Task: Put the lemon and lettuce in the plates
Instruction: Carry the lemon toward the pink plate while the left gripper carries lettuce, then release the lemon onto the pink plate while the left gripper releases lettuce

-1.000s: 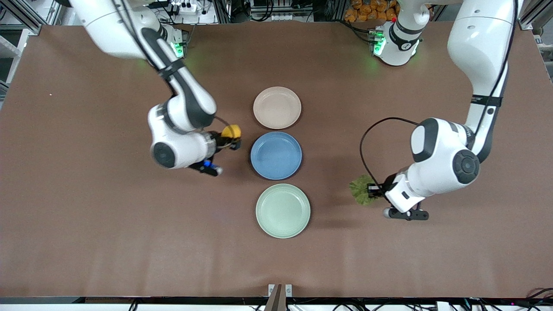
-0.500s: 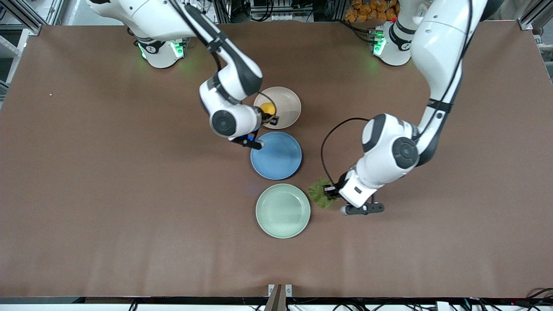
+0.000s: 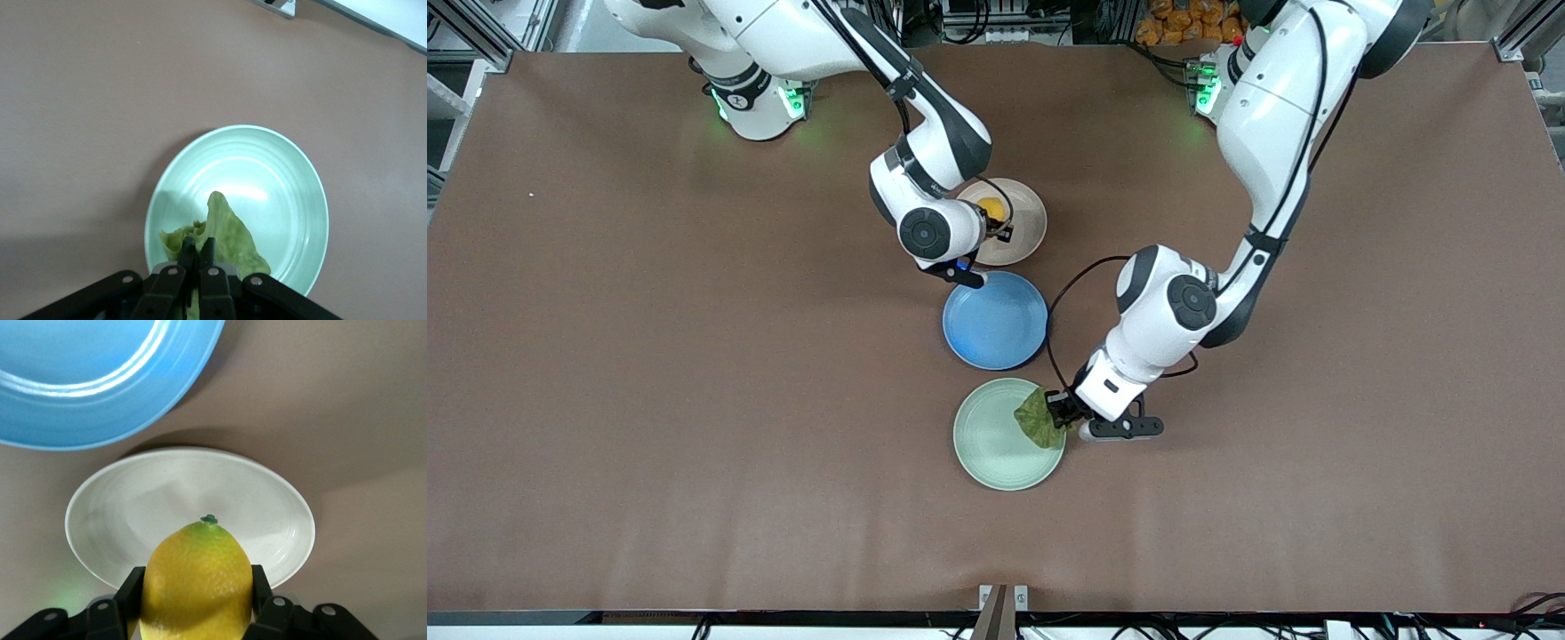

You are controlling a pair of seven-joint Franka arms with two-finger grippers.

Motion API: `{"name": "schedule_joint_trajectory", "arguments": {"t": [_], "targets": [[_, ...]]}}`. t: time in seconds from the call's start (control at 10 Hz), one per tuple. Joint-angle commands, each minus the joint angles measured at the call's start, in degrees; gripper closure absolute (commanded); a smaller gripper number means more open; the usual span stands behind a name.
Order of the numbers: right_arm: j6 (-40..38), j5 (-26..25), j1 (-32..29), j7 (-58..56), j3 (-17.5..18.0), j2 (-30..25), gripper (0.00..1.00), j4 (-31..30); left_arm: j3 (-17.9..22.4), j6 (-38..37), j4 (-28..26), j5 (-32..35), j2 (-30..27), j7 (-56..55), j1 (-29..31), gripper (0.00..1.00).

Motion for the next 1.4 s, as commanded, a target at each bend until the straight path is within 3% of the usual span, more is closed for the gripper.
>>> {"name": "schedule_joint_trajectory", "arguments": {"t": [0.0, 0.1, 0.2, 0.3, 0.4, 0.7, 0.9, 1.1, 1.3], "targets": [[0.6, 1.5, -0.4, 1.4, 0.4, 0.8, 0.51, -0.5, 0.8, 4.4, 4.5, -1.3, 4.1, -5.1, -3.1, 1.0], [0.7, 1.5, -0.2, 2.4, 0.4, 1.0, 0.45, -0.4, 0.8, 5.8, 4.8, -1.3, 5.2, -5.1, -3.2, 1.0], [0.5, 1.5, -0.4, 2.5, 0.4, 0.9, 0.28, -0.3, 0.8, 6.9, 4.8, -1.3, 5.5, -5.2, -3.6, 0.68], [0.6, 1.5, -0.2, 2.5, 0.3, 0.8, 0.0, -0.4, 0.9, 7.2, 4.7, -1.1, 5.6, -5.0, -3.7, 0.08], [0.5, 1.5, -0.3, 2.5, 0.3, 0.7, 0.0, -0.2, 1.4, 7.3, 4.6, -0.5, 5.4, -4.3, -3.7, 0.0], [-0.7, 1.4, -1.3, 2.4, 0.2, -1.2, 0.0, 0.1, 2.4, 6.9, 4.5, 3.0, 2.7, -4.2, -2.7, 0.0], [-3.0, 0.3, -4.5, 1.4, -0.4, -5.4, 0.0, 0.1, 5.4, 4.6, 4.0, 3.6, -0.1, -4.1, -2.4, 0.0], [-3.1, -3.1, -8.4, -4.0, -0.7, -8.0, 0.0, 1.1, 8.1, -4.2, 3.8, 5.1, -5.0, -4.1, -2.3, 0.0], [-6.0, -12.0, -14.2, -9.9, -0.7, -10.7, 0.0, 2.0, 9.3, -17.4, 3.4, 9.7, -11.4, -3.7, 0.4, 0.0]]}}
